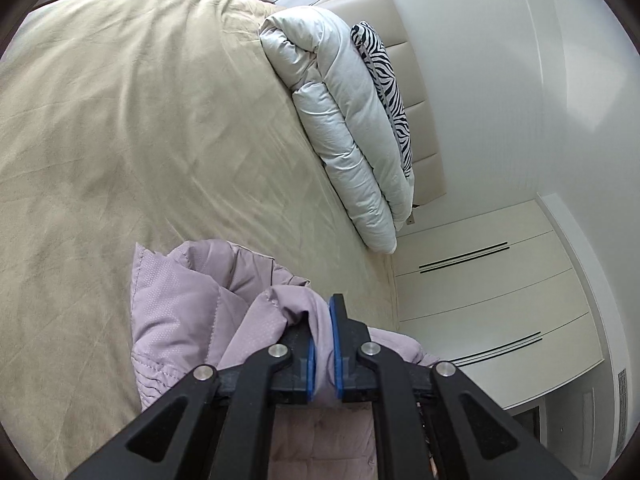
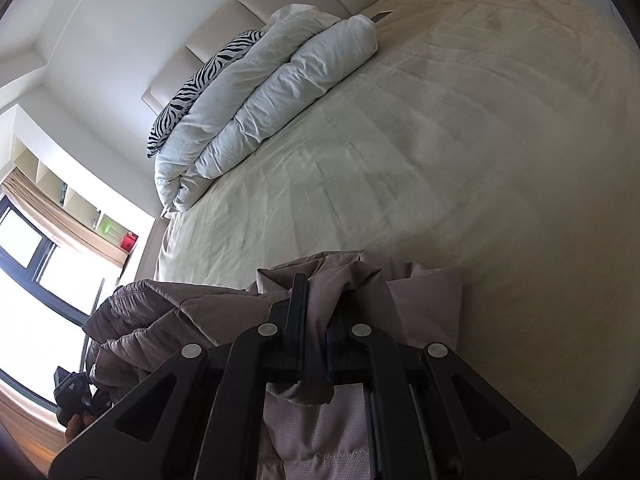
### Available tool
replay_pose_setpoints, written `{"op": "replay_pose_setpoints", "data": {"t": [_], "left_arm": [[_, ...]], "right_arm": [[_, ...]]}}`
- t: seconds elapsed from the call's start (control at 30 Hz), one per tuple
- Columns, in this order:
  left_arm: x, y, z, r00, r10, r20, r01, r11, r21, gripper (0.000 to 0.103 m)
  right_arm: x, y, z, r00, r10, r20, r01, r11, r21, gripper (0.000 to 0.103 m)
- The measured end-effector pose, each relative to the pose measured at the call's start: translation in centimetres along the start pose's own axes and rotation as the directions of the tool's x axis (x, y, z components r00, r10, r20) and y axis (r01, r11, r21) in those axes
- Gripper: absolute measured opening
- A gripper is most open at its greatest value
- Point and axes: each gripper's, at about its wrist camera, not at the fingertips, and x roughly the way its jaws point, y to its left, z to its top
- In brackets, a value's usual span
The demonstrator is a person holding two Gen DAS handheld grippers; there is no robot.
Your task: Fold large clothes
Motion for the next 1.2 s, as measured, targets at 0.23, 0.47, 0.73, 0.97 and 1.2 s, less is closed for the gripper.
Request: {"op": "replay_pose_setpoints", "data": {"t": [0.23,0.47,0.73,0.97,1.2], "left_arm": [[4.5,4.3,0.8,0.996,0.079,-0.046,-0.082,0.995,-0.058,0.018],[1.5,2.7,-0.2,1.000,0.010,0.021,-0.009,0.998,-0.066,0.070],[-2.3,-3.7,-3.3,0.991,0.073,0.110,-0.087,0.988,0.131,0.076],[3.3,-9.6,-8.9,0.991,0.132,0.016,-0.126,0.895,0.427,0.076],[7.0,-10.9,-11.7,0.978,0.209,0.017,-0.186,0.823,0.537,0.076]], "right_arm": [[9.1,-3.1,-0.6,0.992,-0.029,-0.126,0.040,0.996,0.085,0.009],[8.8,-3.0,-0.9,0.992,0.007,-0.123,0.000,0.998,0.060,0.016],[7.0,-2.6,-1.3,0.994,-0.008,-0.108,0.012,0.999,0.041,0.021],[4.3,-2.7,-1.1,0.995,0.064,-0.079,-0.058,0.996,0.074,0.103],[0.0,0.1,-1.5,0.994,0.054,-0.092,-0.057,0.998,-0.029,0.103]]}}
